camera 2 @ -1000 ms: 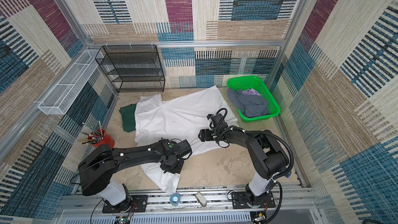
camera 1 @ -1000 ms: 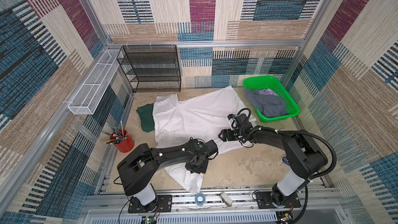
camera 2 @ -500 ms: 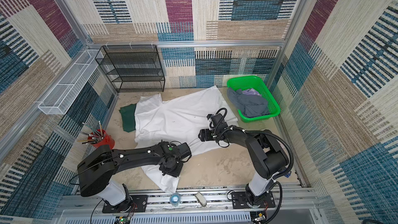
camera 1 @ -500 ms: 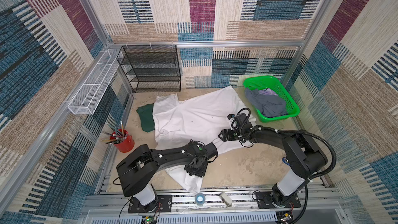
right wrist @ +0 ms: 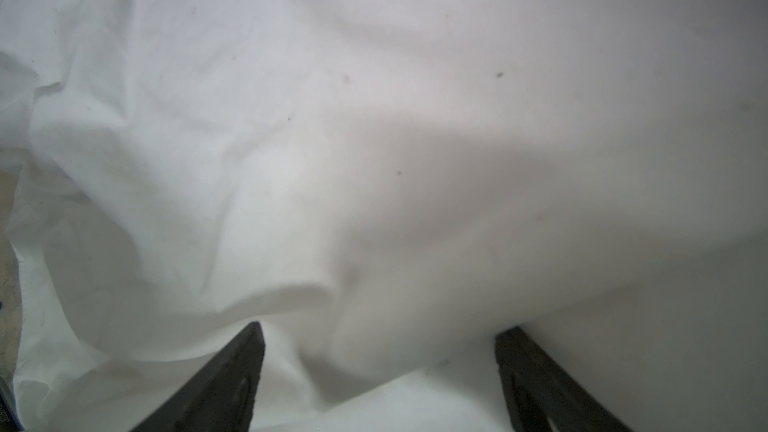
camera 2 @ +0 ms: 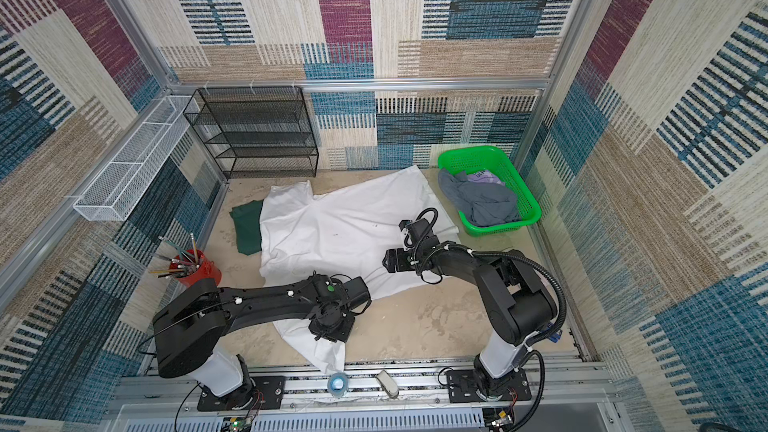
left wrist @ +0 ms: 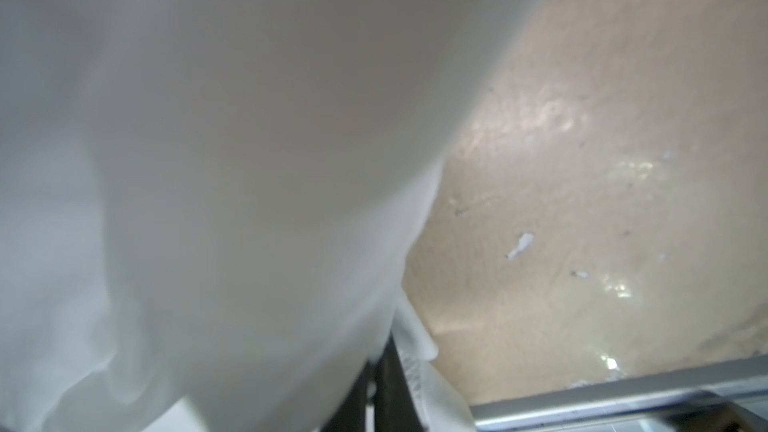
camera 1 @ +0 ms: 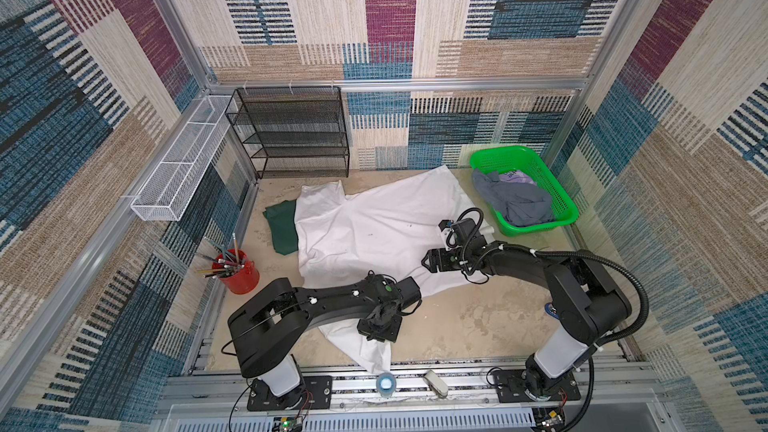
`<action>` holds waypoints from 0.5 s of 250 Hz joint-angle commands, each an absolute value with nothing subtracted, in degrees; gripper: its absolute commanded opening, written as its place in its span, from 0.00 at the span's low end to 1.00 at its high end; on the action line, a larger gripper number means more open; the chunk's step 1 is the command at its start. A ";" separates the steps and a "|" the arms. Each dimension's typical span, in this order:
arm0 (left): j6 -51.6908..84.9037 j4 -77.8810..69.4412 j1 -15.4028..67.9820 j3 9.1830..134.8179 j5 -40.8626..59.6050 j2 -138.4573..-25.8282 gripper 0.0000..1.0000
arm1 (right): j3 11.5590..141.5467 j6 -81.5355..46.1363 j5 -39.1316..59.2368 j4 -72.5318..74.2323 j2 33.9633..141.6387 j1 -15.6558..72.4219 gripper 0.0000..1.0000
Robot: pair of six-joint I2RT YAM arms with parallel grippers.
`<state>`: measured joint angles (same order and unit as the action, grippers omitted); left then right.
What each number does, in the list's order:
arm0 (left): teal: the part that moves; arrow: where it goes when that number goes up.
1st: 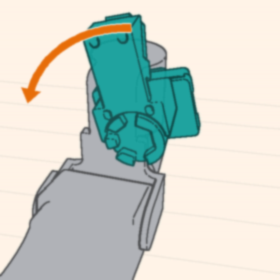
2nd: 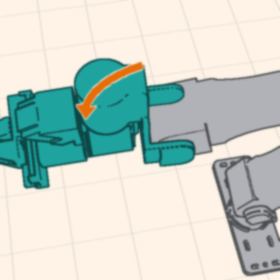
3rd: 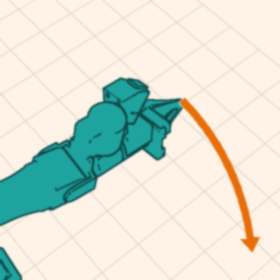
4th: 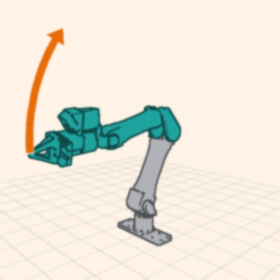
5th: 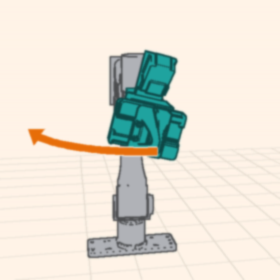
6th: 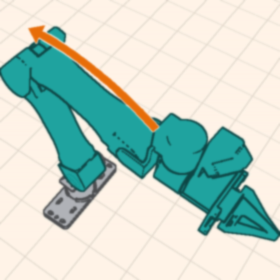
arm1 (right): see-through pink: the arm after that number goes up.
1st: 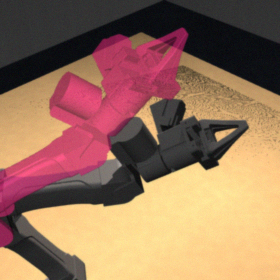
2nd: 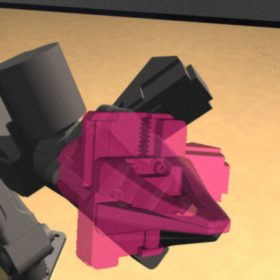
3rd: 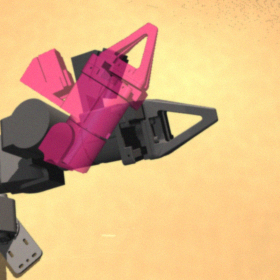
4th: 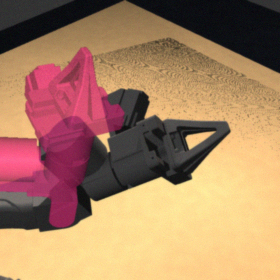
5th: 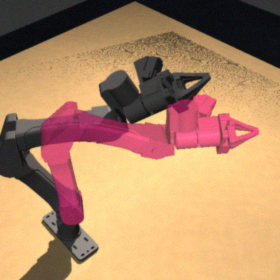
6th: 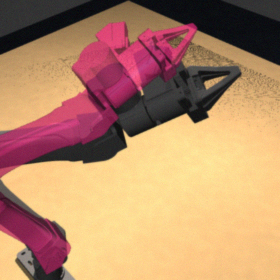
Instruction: Fold and stack the t-shirts
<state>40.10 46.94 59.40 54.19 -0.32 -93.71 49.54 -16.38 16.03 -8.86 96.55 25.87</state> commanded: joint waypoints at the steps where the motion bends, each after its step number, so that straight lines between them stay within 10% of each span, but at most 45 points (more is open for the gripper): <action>1: 39.30 49.27 59.44 54.96 -3.44 -91.76 0.00 | 48.97 -17.08 15.29 -14.75 96.44 25.85 0.88; 125: 36.94 50.64 59.52 55.62 -2.55 -88.32 0.07 | 48.56 -17.05 15.64 -14.53 96.01 25.88 0.89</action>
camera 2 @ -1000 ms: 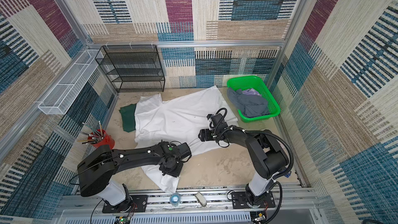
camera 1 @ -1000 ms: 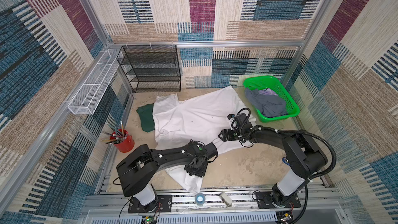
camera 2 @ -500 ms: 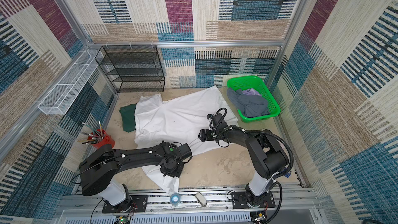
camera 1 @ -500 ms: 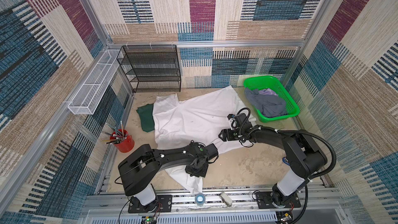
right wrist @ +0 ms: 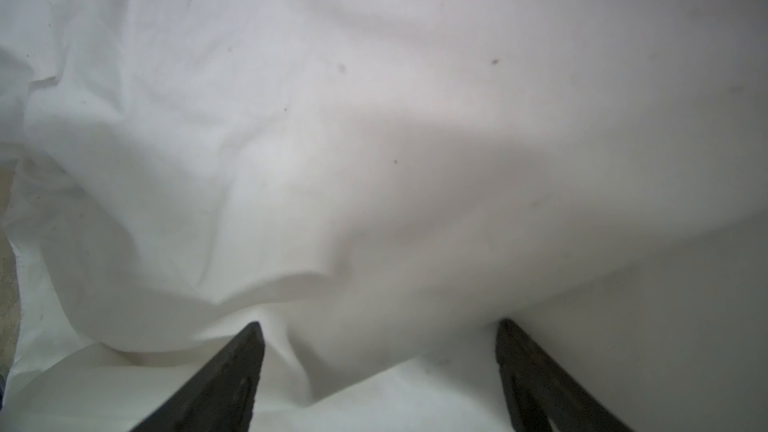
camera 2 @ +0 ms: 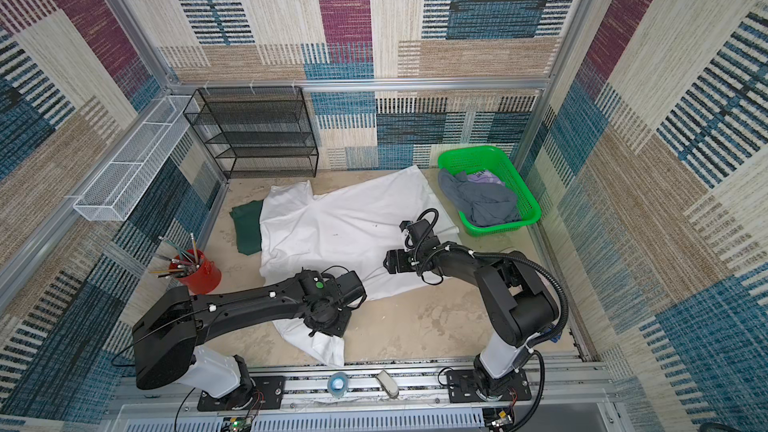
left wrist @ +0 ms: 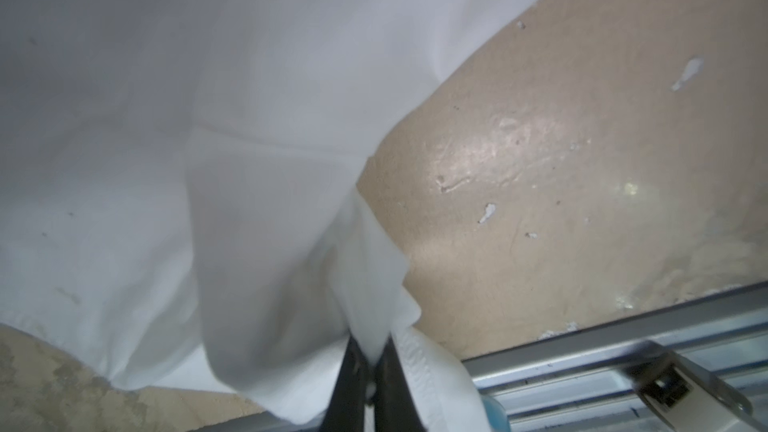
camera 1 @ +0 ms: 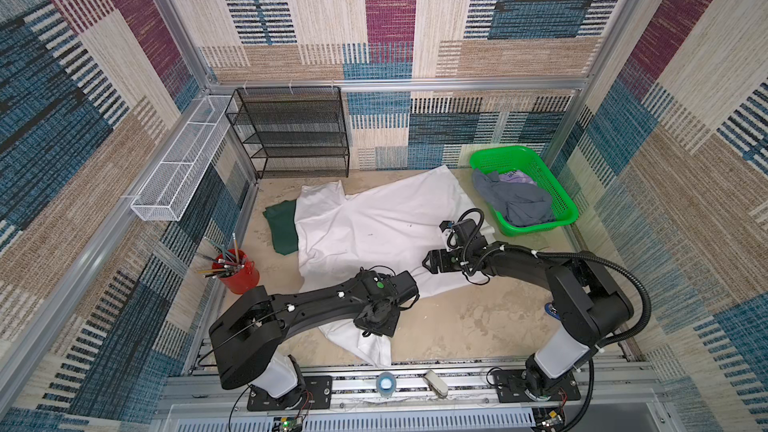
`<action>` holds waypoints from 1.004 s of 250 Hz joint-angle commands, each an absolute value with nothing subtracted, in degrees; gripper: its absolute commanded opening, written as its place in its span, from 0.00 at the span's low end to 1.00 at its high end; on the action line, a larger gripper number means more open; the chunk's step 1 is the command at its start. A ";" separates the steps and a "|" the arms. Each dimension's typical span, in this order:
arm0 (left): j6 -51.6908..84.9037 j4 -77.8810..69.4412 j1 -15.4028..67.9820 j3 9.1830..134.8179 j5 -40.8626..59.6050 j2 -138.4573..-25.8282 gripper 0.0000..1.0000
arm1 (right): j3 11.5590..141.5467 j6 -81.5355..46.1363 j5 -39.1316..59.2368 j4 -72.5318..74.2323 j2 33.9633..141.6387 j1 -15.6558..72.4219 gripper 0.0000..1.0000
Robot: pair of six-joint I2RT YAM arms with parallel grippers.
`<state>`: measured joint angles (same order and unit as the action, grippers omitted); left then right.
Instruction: Fold and stack the t-shirts
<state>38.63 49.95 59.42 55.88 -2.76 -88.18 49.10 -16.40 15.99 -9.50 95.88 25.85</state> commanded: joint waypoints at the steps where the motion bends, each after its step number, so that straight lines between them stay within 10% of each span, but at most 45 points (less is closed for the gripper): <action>1: 36.93 50.54 59.51 55.58 -2.50 -88.33 0.07 | 48.58 -17.05 15.64 -14.52 96.04 25.86 0.89; 251: 35.44 47.20 59.51 54.17 0.88 -86.70 0.20 | 49.29 -17.13 16.78 -14.31 97.12 25.89 0.89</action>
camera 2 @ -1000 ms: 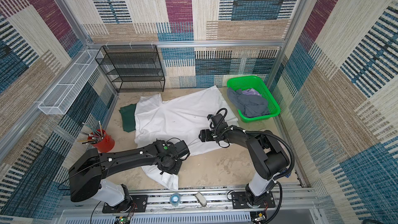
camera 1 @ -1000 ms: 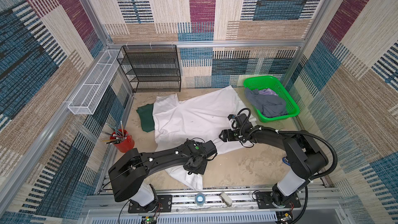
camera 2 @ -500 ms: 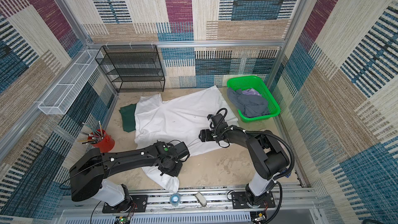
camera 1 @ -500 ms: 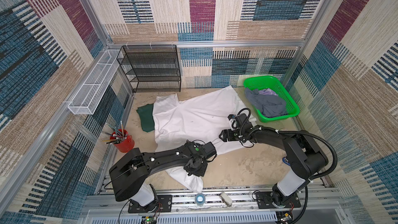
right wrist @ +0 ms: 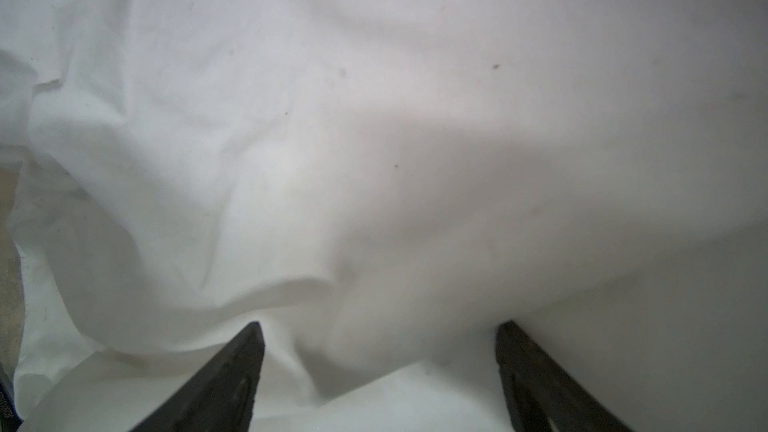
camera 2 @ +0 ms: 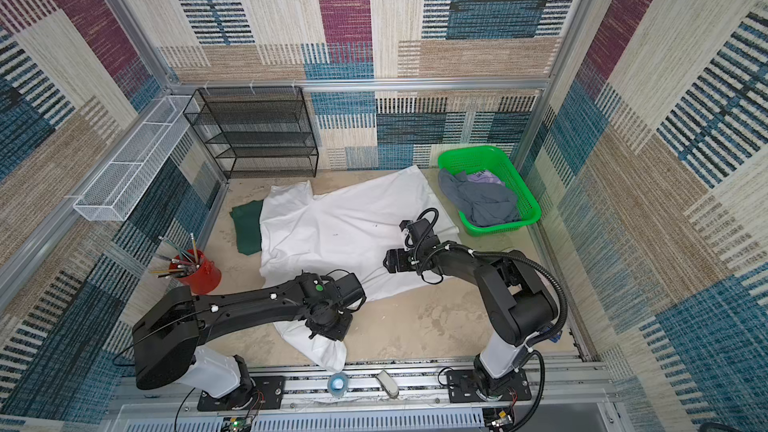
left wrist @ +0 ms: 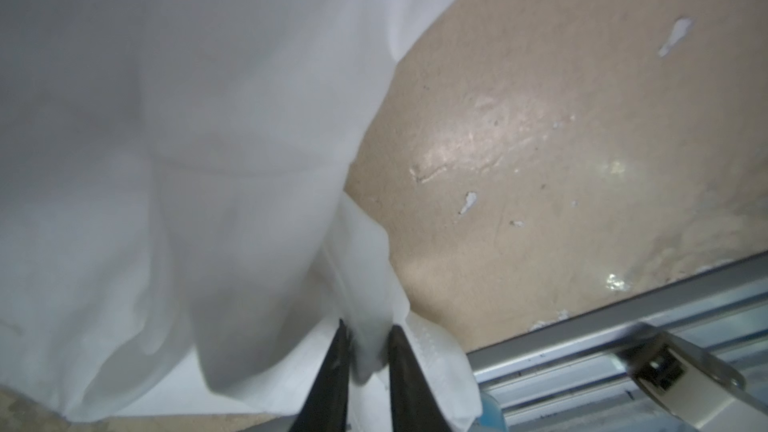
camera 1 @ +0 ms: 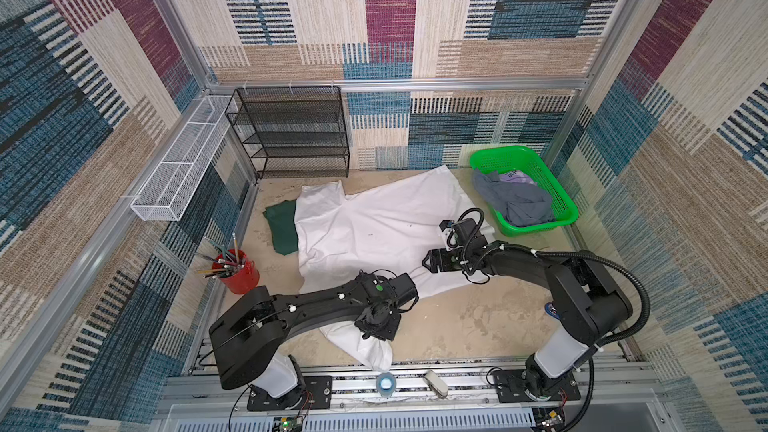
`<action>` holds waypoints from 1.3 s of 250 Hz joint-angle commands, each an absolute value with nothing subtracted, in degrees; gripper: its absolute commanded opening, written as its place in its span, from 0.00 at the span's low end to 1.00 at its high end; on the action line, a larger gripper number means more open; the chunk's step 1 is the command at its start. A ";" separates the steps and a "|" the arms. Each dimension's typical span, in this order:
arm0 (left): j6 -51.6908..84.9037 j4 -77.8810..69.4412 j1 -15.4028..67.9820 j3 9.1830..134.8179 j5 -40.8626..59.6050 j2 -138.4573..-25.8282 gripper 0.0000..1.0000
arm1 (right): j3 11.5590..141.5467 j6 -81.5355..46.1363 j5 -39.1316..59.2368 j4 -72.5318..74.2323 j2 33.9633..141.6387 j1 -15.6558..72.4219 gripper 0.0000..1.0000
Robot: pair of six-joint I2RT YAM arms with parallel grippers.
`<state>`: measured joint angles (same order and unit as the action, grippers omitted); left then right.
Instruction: Fold and stack the t-shirts
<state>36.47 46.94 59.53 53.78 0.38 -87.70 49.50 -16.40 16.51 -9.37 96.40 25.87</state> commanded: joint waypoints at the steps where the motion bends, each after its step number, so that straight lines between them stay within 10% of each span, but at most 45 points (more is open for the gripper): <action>1: 35.43 47.20 59.50 54.15 0.92 -86.68 0.20 | 49.30 -17.09 16.78 -14.27 97.12 25.91 0.89; 157: 34.95 52.63 59.69 58.17 1.61 -85.43 0.04 | 49.32 -17.37 16.64 -14.28 97.10 25.88 0.89; 291: 29.01 39.71 62.29 68.08 14.89 -95.98 0.11 | 47.74 -17.98 16.35 -13.89 96.41 25.91 0.89; 325: 28.51 33.73 62.95 66.12 18.50 -95.07 0.29 | 47.44 -18.41 15.40 -14.34 96.37 25.82 0.89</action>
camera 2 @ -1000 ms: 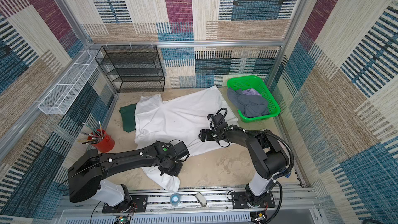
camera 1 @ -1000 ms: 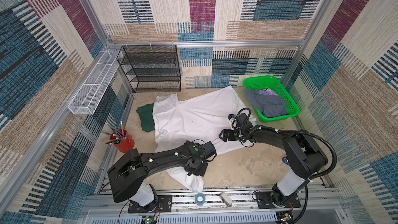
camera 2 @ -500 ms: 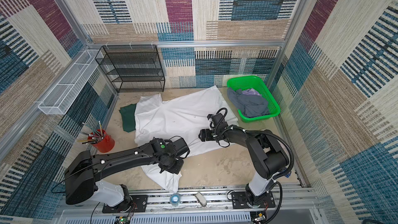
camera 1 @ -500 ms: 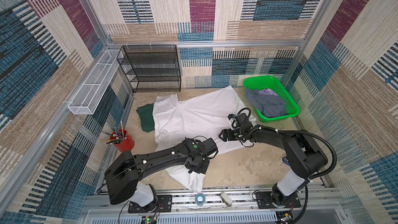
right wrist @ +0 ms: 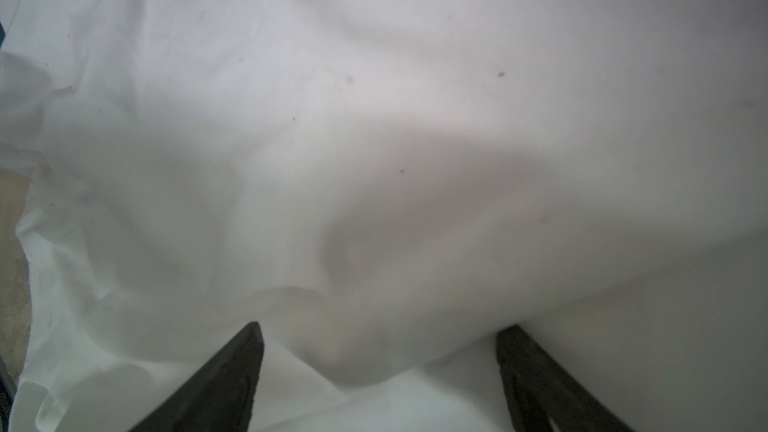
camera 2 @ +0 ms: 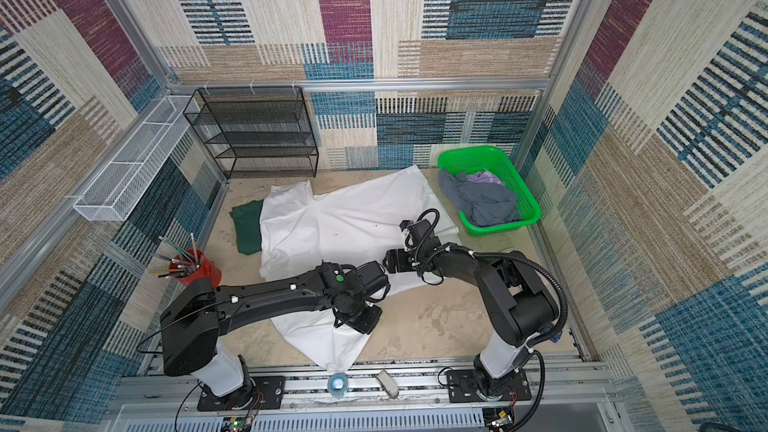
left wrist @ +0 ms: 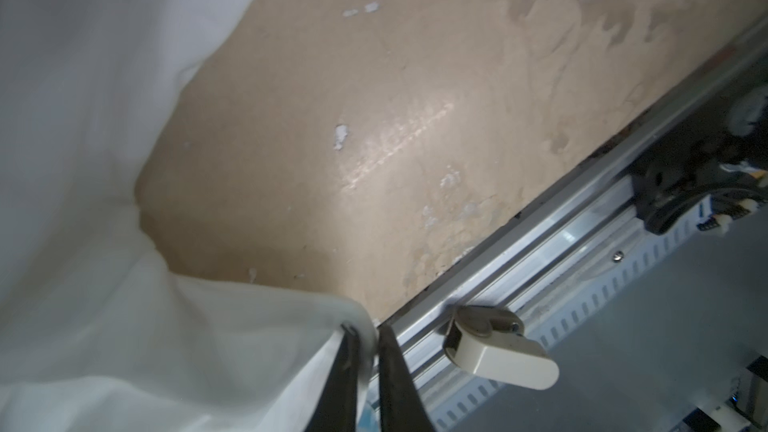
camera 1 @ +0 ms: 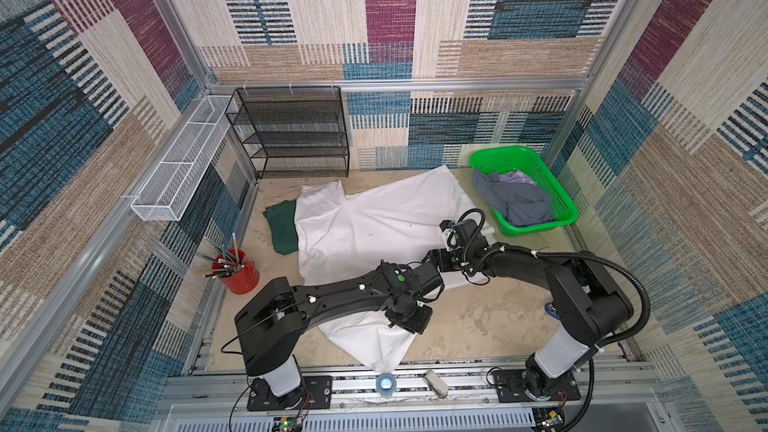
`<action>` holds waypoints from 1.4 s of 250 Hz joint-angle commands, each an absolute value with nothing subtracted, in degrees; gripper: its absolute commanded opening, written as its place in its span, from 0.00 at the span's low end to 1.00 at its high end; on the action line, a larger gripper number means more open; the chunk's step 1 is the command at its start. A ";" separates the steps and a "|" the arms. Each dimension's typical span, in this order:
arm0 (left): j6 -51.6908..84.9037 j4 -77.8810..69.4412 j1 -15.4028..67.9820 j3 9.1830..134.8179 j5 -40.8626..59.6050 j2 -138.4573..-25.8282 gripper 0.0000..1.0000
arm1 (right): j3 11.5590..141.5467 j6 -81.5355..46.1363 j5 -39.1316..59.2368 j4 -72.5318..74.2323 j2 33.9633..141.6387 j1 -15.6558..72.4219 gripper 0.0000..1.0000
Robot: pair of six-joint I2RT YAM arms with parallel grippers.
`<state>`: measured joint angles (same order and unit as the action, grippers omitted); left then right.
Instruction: Fold and stack the t-shirts
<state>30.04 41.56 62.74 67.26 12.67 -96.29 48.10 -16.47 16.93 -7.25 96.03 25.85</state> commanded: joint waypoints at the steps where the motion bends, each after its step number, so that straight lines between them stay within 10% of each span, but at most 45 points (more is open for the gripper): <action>1: 28.45 33.65 62.94 65.98 18.43 -94.91 0.29 | 47.36 -18.43 15.30 -14.33 96.35 25.78 0.89; 116: 44.08 46.14 42.82 45.18 -6.77 -74.43 0.43 | 44.24 -21.00 12.95 -15.20 94.27 25.22 0.89; 296: 58.05 51.52 13.36 27.80 -3.62 -53.62 0.40 | 28.90 -39.29 15.70 -23.68 75.96 39.41 0.86; 350: 48.49 47.63 12.72 40.27 -6.33 -54.94 0.40 | 47.18 -32.08 3.37 -38.10 73.68 36.54 0.91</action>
<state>56.42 50.81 12.88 33.30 -4.49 -50.81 37.45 -35.99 11.40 -28.56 72.10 39.53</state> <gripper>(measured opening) 0.380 0.903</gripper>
